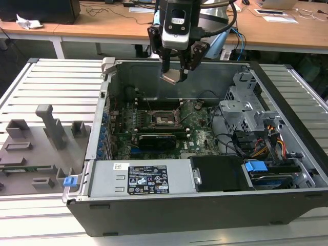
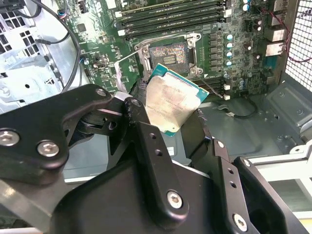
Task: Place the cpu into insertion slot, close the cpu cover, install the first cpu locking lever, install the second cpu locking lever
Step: 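Place the cpu into insertion slot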
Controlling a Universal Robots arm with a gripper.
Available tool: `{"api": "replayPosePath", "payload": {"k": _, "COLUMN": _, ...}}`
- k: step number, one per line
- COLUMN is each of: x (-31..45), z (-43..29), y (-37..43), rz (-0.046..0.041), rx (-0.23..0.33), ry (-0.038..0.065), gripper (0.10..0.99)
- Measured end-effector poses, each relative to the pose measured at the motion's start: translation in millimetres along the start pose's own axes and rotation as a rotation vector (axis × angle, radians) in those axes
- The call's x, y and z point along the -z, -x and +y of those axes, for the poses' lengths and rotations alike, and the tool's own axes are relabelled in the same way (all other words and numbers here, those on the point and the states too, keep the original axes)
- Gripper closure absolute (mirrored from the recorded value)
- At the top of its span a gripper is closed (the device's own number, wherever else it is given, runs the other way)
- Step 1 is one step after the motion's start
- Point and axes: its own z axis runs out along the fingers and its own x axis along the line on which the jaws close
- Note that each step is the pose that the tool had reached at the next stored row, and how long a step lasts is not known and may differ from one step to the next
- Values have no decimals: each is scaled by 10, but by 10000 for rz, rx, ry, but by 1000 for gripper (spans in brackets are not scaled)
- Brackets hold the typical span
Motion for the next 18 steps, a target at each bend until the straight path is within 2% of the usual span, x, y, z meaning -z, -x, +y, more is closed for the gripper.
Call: {"api": "replayPosePath", "payload": {"k": 18, "x": -3, "z": -3, "y": -3, "rz": -47, "rx": -524, "ry": 10, "gripper": 561}}
